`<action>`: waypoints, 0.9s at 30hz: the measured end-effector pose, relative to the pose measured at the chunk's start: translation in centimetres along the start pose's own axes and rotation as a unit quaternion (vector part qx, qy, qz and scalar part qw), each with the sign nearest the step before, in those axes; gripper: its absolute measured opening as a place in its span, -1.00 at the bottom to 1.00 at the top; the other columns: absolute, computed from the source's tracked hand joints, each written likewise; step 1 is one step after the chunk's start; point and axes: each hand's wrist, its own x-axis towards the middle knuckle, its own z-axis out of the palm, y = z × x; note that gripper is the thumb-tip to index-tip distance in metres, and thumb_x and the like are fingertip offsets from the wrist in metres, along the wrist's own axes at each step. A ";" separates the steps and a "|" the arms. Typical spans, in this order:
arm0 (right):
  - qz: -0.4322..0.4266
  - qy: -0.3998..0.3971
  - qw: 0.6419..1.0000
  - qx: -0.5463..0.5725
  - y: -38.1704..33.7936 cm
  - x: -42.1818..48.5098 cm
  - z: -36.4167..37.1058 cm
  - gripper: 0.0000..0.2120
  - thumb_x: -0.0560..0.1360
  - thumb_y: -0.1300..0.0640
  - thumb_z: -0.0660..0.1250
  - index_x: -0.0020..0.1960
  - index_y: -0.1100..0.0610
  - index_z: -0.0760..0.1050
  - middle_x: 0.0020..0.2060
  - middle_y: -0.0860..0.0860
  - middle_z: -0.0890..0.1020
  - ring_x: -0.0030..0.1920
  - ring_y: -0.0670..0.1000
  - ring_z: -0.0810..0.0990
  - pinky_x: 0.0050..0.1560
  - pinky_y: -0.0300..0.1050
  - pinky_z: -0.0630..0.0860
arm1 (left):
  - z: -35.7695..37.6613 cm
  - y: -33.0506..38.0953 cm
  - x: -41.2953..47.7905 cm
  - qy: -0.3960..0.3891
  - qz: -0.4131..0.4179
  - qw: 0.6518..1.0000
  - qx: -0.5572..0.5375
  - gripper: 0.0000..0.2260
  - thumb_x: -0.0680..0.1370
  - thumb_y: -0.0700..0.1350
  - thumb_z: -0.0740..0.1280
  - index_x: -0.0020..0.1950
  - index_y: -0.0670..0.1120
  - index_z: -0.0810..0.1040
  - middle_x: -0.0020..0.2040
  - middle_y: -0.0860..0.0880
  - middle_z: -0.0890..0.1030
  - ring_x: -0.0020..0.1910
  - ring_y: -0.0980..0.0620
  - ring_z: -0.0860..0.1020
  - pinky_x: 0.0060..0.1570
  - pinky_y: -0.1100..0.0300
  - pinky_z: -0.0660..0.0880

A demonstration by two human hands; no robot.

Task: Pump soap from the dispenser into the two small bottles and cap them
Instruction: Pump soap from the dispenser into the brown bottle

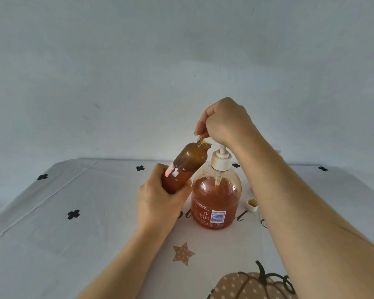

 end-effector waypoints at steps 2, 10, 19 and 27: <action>0.000 -0.005 1.000 0.000 0.0 0.0 0.0 -0.67 0.48 0.36 0.20 -0.17 0.05 0.67 -0.15 0.01 0.71 -0.05 0.10 0.68 0.10 0.06 0.61 | 0.0 0.0 0.0 0.000 -0.001 1.000 -0.003 -0.80 0.39 -0.09 0.50 -0.16 0.01 0.48 -0.43 0.09 0.51 -0.37 0.25 0.49 -0.39 0.43 0.38; 0.016 -0.033 0.999 -0.003 0.3 -0.1 0.6 -0.68 0.43 0.36 0.20 -0.12 0.08 0.68 -0.11 0.06 0.70 -0.02 0.12 0.66 0.09 0.07 0.61 | -0.2 0.0 0.1 -0.010 -0.027 1.000 -0.010 -0.82 0.38 -0.16 0.47 -0.21 0.00 0.47 -0.44 0.14 0.51 -0.43 0.24 0.48 -0.49 0.45 0.34; 0.024 -0.012 1.000 -0.010 0.0 -0.7 0.3 -0.67 0.44 0.33 0.16 -0.10 0.09 0.67 -0.13 0.05 0.70 -0.06 0.11 0.67 0.07 0.07 0.62 | -0.1 -0.1 0.0 -0.004 -0.026 1.000 0.007 -0.80 0.37 -0.11 0.48 -0.22 0.04 0.44 -0.43 0.07 0.51 -0.37 0.22 0.49 -0.42 0.43 0.37; 0.007 0.026 1.000 -0.011 -0.4 -1.3 -0.6 -0.65 0.51 0.33 0.18 -0.13 0.02 0.68 -0.13 0.00 0.71 -0.05 0.06 0.69 0.08 0.05 0.61 | -0.2 0.1 -0.1 -0.008 -0.004 1.000 -0.005 -0.78 0.39 -0.02 0.49 -0.15 0.02 0.47 -0.40 0.10 0.53 -0.32 0.23 0.52 -0.38 0.41 0.39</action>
